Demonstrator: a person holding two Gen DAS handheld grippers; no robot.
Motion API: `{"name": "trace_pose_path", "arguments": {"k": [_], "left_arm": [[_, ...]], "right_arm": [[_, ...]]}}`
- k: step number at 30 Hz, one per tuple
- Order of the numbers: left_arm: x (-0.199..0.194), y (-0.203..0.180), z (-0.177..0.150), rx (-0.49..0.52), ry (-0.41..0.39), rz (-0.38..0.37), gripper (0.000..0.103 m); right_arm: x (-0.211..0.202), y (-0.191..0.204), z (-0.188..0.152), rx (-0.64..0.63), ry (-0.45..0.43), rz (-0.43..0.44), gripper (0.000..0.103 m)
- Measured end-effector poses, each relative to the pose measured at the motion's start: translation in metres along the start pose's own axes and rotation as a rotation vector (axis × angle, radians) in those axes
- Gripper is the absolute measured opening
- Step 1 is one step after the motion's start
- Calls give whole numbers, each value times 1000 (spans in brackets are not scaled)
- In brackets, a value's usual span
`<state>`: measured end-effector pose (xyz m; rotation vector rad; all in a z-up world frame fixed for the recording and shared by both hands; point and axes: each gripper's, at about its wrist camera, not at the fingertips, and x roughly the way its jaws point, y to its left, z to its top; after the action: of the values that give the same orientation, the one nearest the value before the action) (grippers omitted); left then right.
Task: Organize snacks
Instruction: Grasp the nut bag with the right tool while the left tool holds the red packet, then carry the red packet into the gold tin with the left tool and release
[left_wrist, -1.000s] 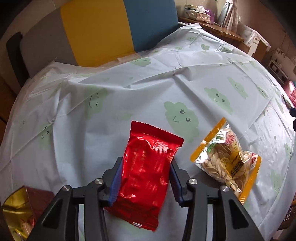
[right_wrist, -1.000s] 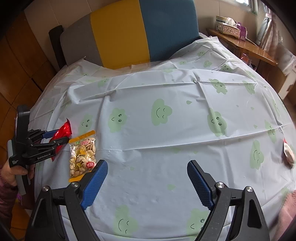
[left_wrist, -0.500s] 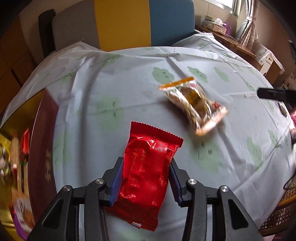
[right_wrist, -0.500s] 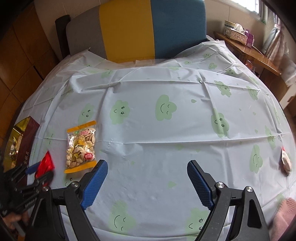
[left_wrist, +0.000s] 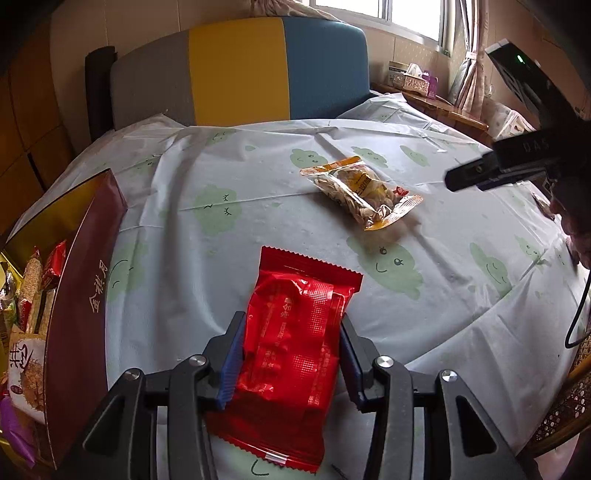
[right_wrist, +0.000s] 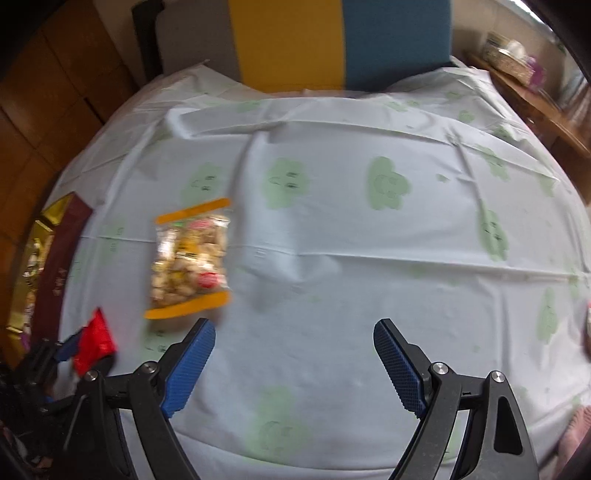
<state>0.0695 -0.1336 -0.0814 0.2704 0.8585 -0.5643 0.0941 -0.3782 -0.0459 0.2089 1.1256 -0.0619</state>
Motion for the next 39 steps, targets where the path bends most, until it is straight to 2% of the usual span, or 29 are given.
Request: {"name": "trace_pose_path", "arguments": {"k": [2,5,12,13,14,15,17,21,24,30,35,39], "left_arm": [[0,0,-1,-3,-10,-1,47],[0,0,-2,-7,-16,-5,47],[0,3,-4,-24,-29,-17,47],[0,3,-5,-24,-33,-16,47],[-1,2,-5,-24,-34,-16,47],[-1,3,-5,-26,-36,-17,47],[-1,3,-5,-35,-37,-21,47],[-2,3,-5,-39,-43,-17,47],[-1,2,-5,-42,-43,-13,47],[-1,0,-5,-37,-44,4,47],[-1,-3,-4,-36,-38,21,47],[-1,-5,-3,-38,-37,36,47]], "right_arm": [[5,23,8,-47,-16,11,101],[22,53,20,-104,1,15,102],[71,89,43,-210,52,-115,102],[76,90,41,-224,63,-142,96],[79,90,39,-227,71,-135,75],[76,89,38,-215,67,-87,65],[68,92,33,-257,66,-108,53],[51,89,8,-348,116,-95,53],[45,73,-13,-340,174,-73,54],[38,52,-34,-301,124,-46,59],[35,57,-50,-358,81,-63,59],[31,69,-60,-451,50,-104,59]]}}
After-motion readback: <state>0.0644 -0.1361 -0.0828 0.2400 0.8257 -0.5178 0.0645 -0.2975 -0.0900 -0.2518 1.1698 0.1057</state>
